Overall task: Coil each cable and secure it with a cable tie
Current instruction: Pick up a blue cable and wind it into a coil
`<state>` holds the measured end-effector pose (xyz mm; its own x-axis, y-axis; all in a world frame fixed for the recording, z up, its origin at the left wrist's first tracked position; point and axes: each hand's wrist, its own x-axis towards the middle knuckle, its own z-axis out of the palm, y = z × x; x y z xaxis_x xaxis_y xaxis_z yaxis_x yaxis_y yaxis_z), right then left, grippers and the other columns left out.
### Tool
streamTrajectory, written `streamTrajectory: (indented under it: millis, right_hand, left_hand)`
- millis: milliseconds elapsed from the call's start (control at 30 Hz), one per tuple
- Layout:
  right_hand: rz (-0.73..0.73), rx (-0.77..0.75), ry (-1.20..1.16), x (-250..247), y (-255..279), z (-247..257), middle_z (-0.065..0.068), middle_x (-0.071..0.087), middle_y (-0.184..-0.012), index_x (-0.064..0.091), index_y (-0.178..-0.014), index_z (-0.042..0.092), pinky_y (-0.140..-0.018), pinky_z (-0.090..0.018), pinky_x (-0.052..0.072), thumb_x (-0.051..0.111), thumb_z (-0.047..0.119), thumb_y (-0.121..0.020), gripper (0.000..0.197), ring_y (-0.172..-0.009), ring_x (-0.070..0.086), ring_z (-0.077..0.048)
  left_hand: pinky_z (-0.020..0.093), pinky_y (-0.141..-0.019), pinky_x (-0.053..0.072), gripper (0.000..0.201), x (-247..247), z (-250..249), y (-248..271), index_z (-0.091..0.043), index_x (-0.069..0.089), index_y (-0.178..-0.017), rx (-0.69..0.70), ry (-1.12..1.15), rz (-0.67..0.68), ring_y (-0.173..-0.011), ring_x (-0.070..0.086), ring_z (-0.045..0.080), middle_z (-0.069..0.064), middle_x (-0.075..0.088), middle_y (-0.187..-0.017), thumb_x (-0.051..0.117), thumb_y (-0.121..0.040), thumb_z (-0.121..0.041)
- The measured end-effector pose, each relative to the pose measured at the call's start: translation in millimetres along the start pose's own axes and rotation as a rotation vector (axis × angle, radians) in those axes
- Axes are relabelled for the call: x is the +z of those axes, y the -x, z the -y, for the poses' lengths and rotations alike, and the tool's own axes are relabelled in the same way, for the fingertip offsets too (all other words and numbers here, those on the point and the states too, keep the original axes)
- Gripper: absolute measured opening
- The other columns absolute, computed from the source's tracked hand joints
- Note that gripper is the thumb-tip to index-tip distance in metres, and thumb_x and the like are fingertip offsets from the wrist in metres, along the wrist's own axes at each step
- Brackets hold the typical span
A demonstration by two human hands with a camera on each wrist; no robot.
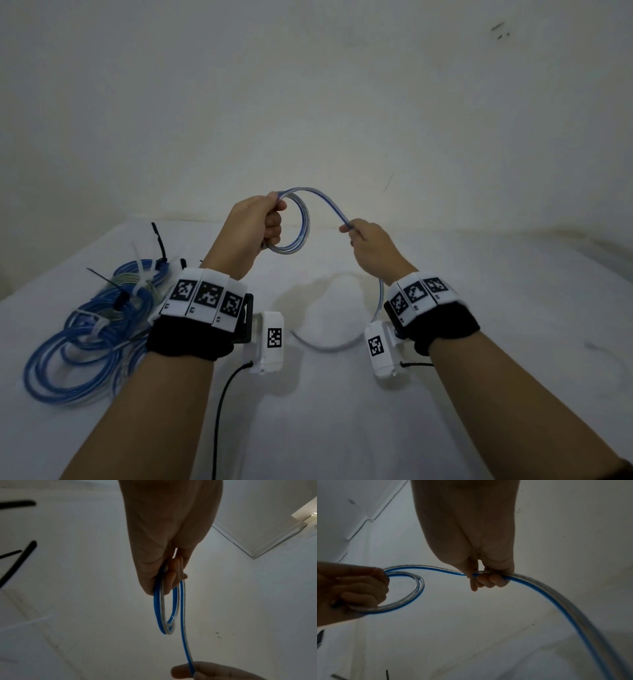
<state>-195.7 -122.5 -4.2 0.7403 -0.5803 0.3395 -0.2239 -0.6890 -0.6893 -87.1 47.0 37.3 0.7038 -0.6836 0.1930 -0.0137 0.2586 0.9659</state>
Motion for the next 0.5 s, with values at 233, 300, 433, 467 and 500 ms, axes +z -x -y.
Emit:
streamTrajectory:
  millis: [233,300,433,467,500]
  right_hand:
    - [0.053,-0.143,0.116,25,7,24,-0.007,0.045,-0.071,0.05,-0.092,0.014,-0.057,-0.025,0.032,0.032,-0.003,-0.094,0.025,-0.06,0.037,-0.019]
    - [0.053,-0.126,0.064,30,10,32,-0.005,0.047,-0.076,0.047,-0.108,0.008,-0.059,-0.028,0.033,0.032,-0.002,-0.093,0.024,-0.064,0.04,-0.018]
    - [0.1,-0.229,0.13,45,10,51,-0.007,0.041,-0.084,0.047,-0.093,0.01,-0.066,-0.028,0.028,0.035,0.009,-0.099,0.013,-0.072,0.039,-0.021]
    - [0.117,-0.258,0.155,48,9,57,-0.006,0.038,-0.083,0.047,-0.092,0.012,-0.068,-0.029,0.027,0.035,0.01,-0.099,0.014,-0.071,0.038,-0.022]
    - [0.133,-0.276,0.174,51,9,61,-0.006,0.036,-0.081,0.049,-0.095,0.012,-0.068,-0.029,0.026,0.034,0.008,-0.099,0.016,-0.07,0.038,-0.024]
  left_hand:
    - [0.018,-0.046,0.031,0.038,-14,-30,18,-0.01,0.056,-0.082,-0.04,0.06,0.043,-0.04,0.032,0.006,-0.009,0.037,-0.044,0.026,-0.102,-0.022]
    - [0.017,-0.046,0.033,0.039,-16,-36,23,-0.009,0.058,-0.086,-0.039,0.03,0.083,-0.041,0.033,0.006,-0.01,0.038,-0.046,0.025,-0.102,-0.021]
    - [0.019,-0.05,0.034,0.036,-16,-47,29,-0.011,0.055,-0.084,-0.069,0.072,0.122,-0.043,0.036,0.006,-0.008,0.04,-0.049,0.026,-0.103,-0.022]
    - [0.02,-0.051,0.034,0.035,-16,-49,30,-0.011,0.054,-0.084,-0.069,0.09,0.118,-0.044,0.036,0.007,-0.007,0.04,-0.05,0.026,-0.103,-0.022]
    - [0.02,-0.052,0.033,0.034,-17,-51,30,-0.011,0.053,-0.084,-0.062,0.107,0.105,-0.044,0.037,0.007,-0.007,0.041,-0.051,0.027,-0.103,-0.021]
